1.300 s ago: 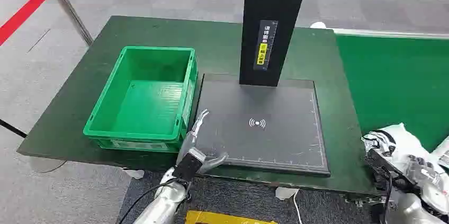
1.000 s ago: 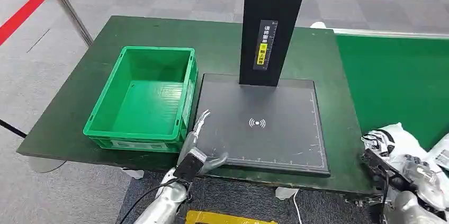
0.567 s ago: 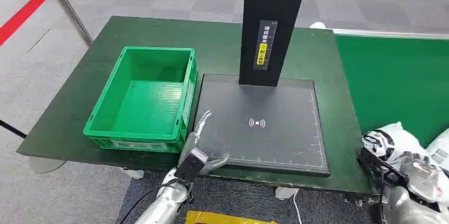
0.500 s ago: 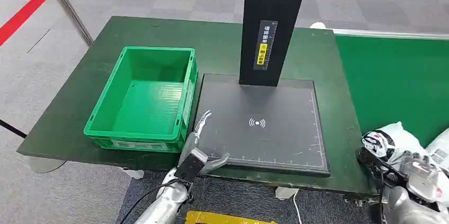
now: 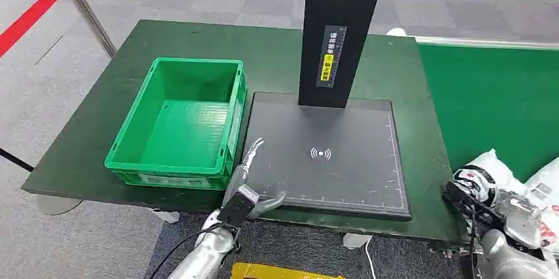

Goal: Moved the parcel from conveyor to table for the left to box.

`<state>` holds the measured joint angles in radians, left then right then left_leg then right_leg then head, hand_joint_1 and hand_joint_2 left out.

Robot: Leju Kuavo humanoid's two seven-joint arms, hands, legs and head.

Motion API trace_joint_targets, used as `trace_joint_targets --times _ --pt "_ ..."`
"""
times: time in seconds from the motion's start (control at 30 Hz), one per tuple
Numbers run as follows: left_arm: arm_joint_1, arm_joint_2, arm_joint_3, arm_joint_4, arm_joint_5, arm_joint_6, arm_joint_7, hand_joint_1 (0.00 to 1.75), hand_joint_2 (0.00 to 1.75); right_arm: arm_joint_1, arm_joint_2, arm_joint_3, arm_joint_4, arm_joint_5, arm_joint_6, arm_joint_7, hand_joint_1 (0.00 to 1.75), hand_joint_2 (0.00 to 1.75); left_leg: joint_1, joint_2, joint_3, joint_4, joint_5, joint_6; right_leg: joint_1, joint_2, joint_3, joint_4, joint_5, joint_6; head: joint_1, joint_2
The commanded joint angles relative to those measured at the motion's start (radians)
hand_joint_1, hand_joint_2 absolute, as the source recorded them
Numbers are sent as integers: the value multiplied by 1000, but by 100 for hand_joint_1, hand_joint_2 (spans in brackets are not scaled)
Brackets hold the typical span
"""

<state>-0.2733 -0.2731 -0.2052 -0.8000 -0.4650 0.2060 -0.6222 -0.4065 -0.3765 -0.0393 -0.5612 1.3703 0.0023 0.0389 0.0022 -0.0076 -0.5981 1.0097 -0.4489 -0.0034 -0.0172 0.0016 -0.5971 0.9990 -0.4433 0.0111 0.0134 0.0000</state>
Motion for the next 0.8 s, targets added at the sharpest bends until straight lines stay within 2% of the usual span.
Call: trace_joint_targets --times 0.03,0.1,0.13,0.4,0.57,0.8 --pt "-28 10 -21 55 -2 -5 -16 0 175 -9 17 49 72 -1 12 3 124 175 1 0 3 -1 0 -1 1 -1 4 -3 0 -1 0 0" --pt "-28 10 -21 55 -2 -5 -16 0 175 -9 17 49 72 -1 12 3 124 175 1 0 4 -2 0 -1 1 -1 5 -3 0 -1 0 0" --pt "-28 10 -21 55 -2 -5 -16 0 175 -11 17 49 71 -1 13 3 175 175 1 0 3 -1 0 0 1 -1 3 -2 0 -1 0 0" --pt "-14 12 -26 54 -6 -7 -21 0 175 62 18 26 4 -20 4 -3 175 175 1 -3 3 -1 0 -1 2 -3 5 -3 0 -1 0 0" --pt "-14 11 -24 54 -6 -8 -21 0 175 71 26 18 -5 -25 12 -3 175 175 2 -3 5 -2 0 0 2 -4 7 -4 0 -1 0 0" --pt "-4 13 -17 49 -9 -3 -24 0 175 103 47 -41 -70 -86 -54 -36 175 175 2 -5 5 -2 0 0 2 -5 9 -4 -1 0 0 0"
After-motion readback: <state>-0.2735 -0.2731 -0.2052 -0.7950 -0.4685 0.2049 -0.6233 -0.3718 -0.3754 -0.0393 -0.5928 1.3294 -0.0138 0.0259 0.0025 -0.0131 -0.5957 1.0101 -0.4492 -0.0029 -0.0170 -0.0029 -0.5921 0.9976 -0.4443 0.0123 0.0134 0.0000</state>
